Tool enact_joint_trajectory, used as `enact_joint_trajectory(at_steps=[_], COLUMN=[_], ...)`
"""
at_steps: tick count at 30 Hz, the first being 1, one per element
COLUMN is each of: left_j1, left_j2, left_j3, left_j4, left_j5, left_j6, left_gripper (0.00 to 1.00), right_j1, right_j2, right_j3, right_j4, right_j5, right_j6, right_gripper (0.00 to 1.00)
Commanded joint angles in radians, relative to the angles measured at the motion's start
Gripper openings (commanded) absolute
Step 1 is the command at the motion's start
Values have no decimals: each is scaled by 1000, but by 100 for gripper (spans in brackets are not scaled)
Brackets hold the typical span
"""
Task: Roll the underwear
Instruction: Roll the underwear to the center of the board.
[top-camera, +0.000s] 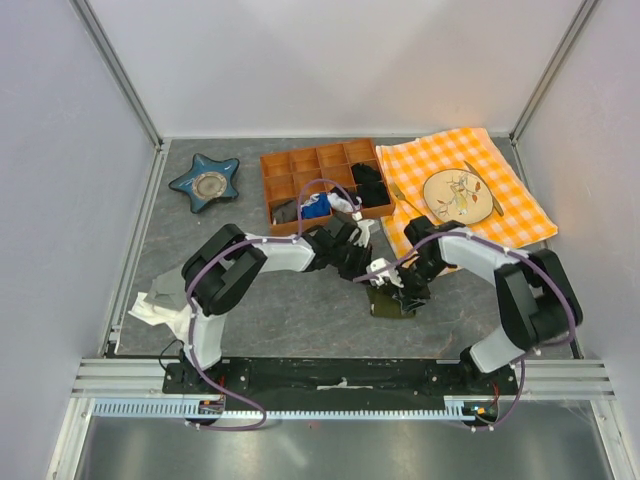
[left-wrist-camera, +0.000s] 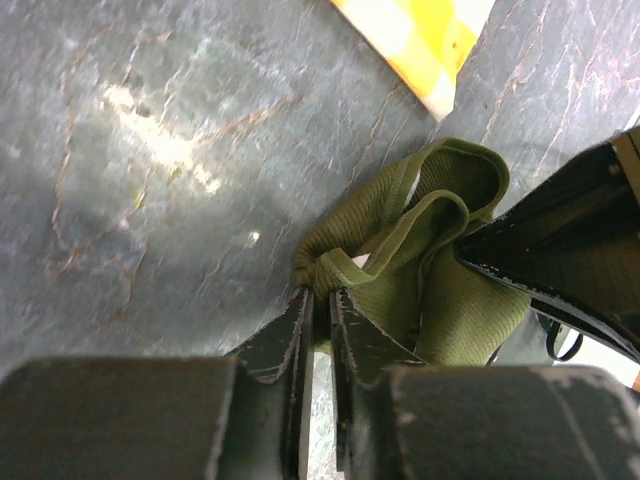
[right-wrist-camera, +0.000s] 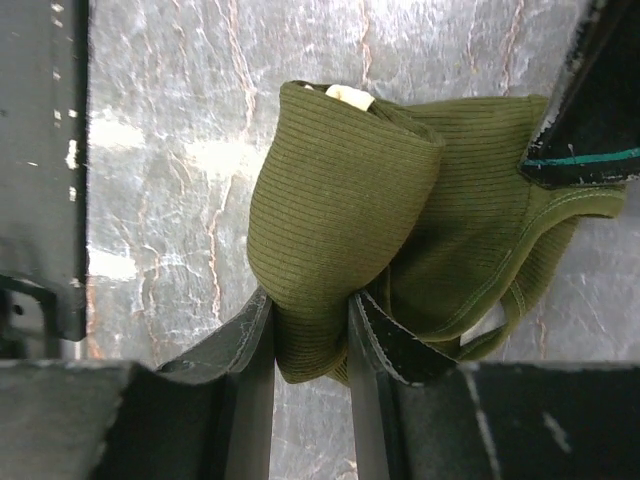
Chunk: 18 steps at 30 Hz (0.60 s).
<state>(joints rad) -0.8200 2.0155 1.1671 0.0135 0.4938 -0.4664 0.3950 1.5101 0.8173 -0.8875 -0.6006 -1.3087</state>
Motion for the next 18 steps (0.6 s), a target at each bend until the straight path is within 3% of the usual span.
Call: enact_joint_trajectory(at_steps=[1, 2, 5, 12, 14, 18], left_j1=[7, 8, 16, 21, 1, -215], left_j2=[-72, -108, -229, -460, -513, -678], left_j3=[-99, -116, -207, -438, -541, -704], left_j4=[54, 66, 152, 345, 479, 644], left_j5=[-103, -138, -236, -331, -316, -406], left_j6=[-54, -75, -112, -39, 66, 417], left_gripper=[21, 32, 44, 49, 51, 52], right_j1=[-5, -4, -10, -27, -31, -38], right_j2=[195, 220, 292, 406, 446, 495], right_j3=[54, 84, 132, 204, 229, 252], right_j4=[-207, -223, -266, -317, -335, -364], right_j5=[-53, -59, -83, -125, -139, -156], right_j6=[-87, -90, -106, -109, -100, -98], right_gripper=[26, 26, 26, 27, 27, 28])
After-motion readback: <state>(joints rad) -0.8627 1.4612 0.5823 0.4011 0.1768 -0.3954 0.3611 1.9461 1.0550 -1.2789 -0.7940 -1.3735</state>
